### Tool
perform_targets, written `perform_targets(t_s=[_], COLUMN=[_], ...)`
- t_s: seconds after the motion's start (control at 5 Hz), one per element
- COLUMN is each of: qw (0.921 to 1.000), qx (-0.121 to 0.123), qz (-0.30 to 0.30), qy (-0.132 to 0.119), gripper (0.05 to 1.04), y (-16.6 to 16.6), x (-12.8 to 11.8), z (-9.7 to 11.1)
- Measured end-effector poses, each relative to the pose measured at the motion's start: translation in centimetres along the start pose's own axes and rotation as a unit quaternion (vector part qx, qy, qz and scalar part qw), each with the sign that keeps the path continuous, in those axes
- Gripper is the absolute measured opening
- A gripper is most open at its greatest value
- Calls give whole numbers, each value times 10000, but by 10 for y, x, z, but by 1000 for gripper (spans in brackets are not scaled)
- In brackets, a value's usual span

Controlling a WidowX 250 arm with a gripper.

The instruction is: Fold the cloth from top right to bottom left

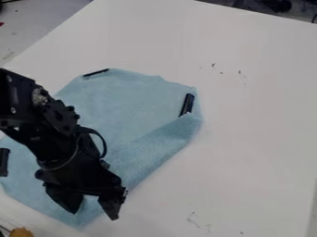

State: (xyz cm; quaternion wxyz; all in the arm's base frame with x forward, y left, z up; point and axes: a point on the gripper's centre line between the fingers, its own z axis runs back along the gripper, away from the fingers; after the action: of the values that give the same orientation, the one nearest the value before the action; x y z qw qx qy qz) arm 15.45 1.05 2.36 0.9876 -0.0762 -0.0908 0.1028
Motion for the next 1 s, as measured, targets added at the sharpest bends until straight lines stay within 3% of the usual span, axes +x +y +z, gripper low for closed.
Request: perform_targets(t_s=[0.2,0.4,0.6,0.8,1.0], qw=[10000,9995,9953,9809,9673], qx=[-3,23,211,409,261], qz=[22,-299,-933,-1880,-2454], qy=[45,48,129,273,590], gripper=[999,999,999,999,999], y=[0,-6,-23,-57,-81], x=[-1,14,50,96,139], z=[-1,2,12,20,2])
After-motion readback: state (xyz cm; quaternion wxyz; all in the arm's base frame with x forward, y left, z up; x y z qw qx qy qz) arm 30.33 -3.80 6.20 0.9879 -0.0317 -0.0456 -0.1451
